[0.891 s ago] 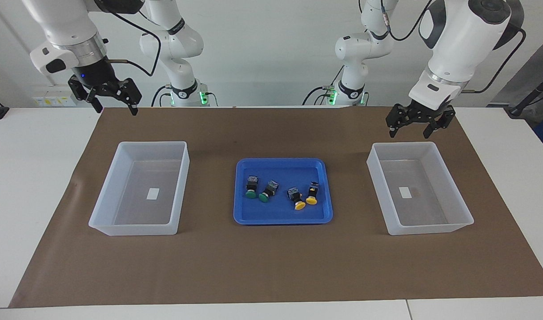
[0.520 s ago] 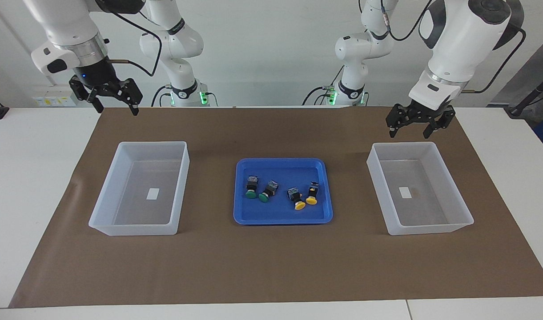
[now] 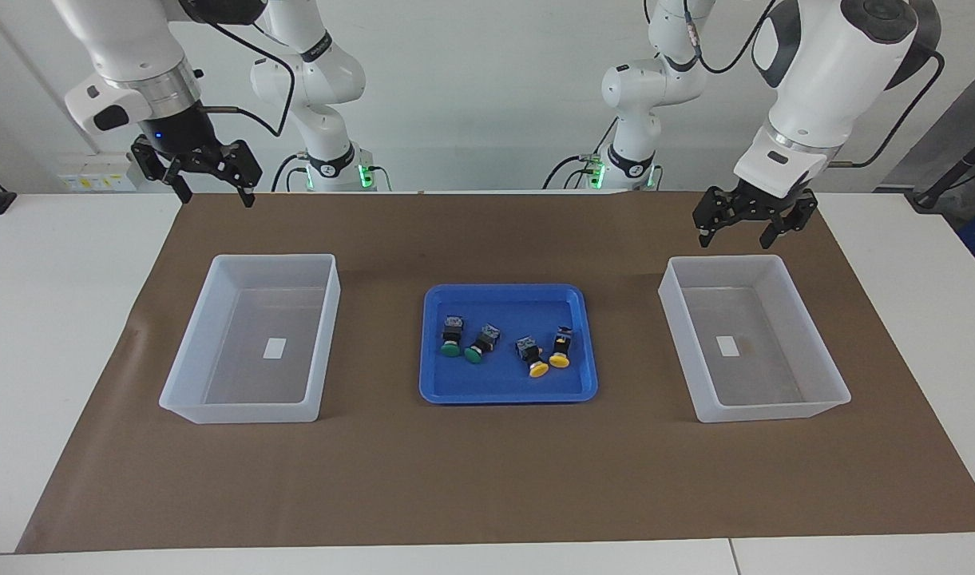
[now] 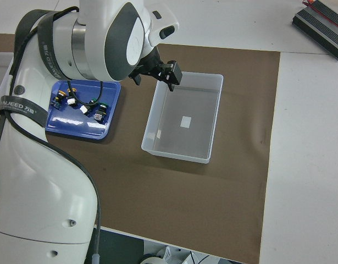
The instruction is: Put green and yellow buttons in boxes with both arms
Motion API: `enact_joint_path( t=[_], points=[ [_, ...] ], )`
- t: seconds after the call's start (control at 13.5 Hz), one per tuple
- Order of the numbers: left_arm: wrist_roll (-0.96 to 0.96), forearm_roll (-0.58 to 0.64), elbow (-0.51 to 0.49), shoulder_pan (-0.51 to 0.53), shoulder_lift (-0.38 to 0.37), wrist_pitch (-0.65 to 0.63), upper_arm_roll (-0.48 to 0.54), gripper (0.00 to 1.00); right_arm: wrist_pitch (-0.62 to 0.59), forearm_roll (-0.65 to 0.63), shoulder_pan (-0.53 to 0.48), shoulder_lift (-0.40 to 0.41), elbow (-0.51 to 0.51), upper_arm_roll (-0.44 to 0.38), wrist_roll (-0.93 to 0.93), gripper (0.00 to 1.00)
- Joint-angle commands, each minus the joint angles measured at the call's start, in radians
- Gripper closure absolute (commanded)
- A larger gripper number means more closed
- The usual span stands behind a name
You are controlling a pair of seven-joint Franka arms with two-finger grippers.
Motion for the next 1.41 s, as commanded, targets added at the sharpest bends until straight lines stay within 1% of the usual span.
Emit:
enact_joint_path(
  t=[0.0, 0.07, 0.15, 0.3, 0.37, 0.45, 0.52, 0.59, 0.67, 0.74, 0.82, 0.89, 0.97, 1.04, 1.11, 1.19, 1.26, 1.34],
  points=[
    [-0.004, -0.009, -0.04, 0.004, -0.034, 0.008, 0.005, 0.0, 0.116, 0.004, 0.079, -0.015, -0.108, 0.015, 0.108, 0.0],
    [-0.003, -0.009, -0.04, 0.004, -0.034, 0.008, 0.005, 0.0, 0.189, 0.004, 0.122, -0.021, -0.163, 0.016, 0.15, 0.0],
    [-0.004, -0.009, -0.04, 0.004, -0.034, 0.008, 0.005, 0.0, 0.242, 0.004, 0.153, -0.017, -0.195, 0.015, 0.158, 0.0],
    [-0.006, -0.009, -0.04, -0.008, -0.034, 0.01, 0.005, 0.0, 0.268, 0.004, 0.203, 0.019, -0.2, 0.016, 0.19, 0.0],
    [-0.011, -0.009, -0.04, -0.01, -0.034, 0.011, 0.003, 0.0, 0.296, 0.004, 0.245, 0.039, -0.2, 0.016, 0.242, 0.0],
    [-0.008, -0.009, -0.041, -0.011, -0.036, 0.014, 0.002, 0.0, 0.323, 0.004, 0.271, 0.068, -0.203, 0.016, 0.296, 0.0],
    [-0.008, -0.009, -0.052, -0.014, -0.039, 0.034, 0.002, 0.0, 0.372, 0.004, 0.311, 0.115, -0.203, 0.016, 0.36, 0.0],
    [-0.006, -0.01, -0.096, -0.019, -0.054, 0.09, 0.0, 0.0, 0.43, 0.004, 0.352, 0.167, -0.203, 0.016, 0.429, 0.0],
    [-0.008, -0.012, -0.171, -0.03, -0.086, 0.171, -0.001, 0.0, 0.487, 0.004, 0.384, 0.212, -0.203, 0.016, 0.492, 0.0],
    [-0.014, -0.017, -0.263, -0.048, -0.12, 0.283, 0.0, 0.0, 0.547, 0.004, 0.408, 0.252, -0.203, 0.016, 0.535, 0.0],
    [-0.038, -0.033, -0.329, -0.051, -0.135, 0.375, -0.001, 0.0, 0.586, 0.004, 0.42, 0.284, -0.203, 0.016, 0.56, 0.0],
    [-0.055, -0.055, -0.352, -0.054, -0.133, 0.413, -0.001, 0.0, 0.615, 0.003, 0.435, 0.308, -0.203, 0.016, 0.575, 0.0],
    [-0.057, -0.075, -0.354, -0.073, -0.116, 0.425, 0.0, 0.0, 0.636, 0.004, 0.443, 0.333, -0.205, 0.016, 0.581, 0.0],
    [-0.067, -0.079, -0.356, -0.1, -0.069, 0.46, 0.0, 0.0, 0.664, 0.003, 0.449, 0.348, -0.212, 0.016, 0.583, 0.0],
    [-0.125, -0.078, -0.362, -0.149, -0.02, 0.518, 0.002, 0.0, 0.701, 0.001, 0.449, 0.361, -0.228, 0.016, 0.581, 0.0],
    [-0.214, -0.078, -0.375, -0.194, 0.033, 0.61, 0.002, 0.0, 0.733, 0.001, 0.449, 0.375, -0.241, 0.016, 0.58, 0.0],
    [-0.251, -0.078, -0.412, -0.203, 0.047, 0.7, 0.002, 0.0, 0.747, 0.0, 0.449, 0.391, -0.245, 0.016, 0.581, 0.0],
    [-0.251, -0.078, -0.434, -0.203, 0.05, 0.744, 0.0, 0.0, 0.776, -0.005, 0.451, 0.417, -0.242, 0.016, 0.581, 0.01]
  ],
)
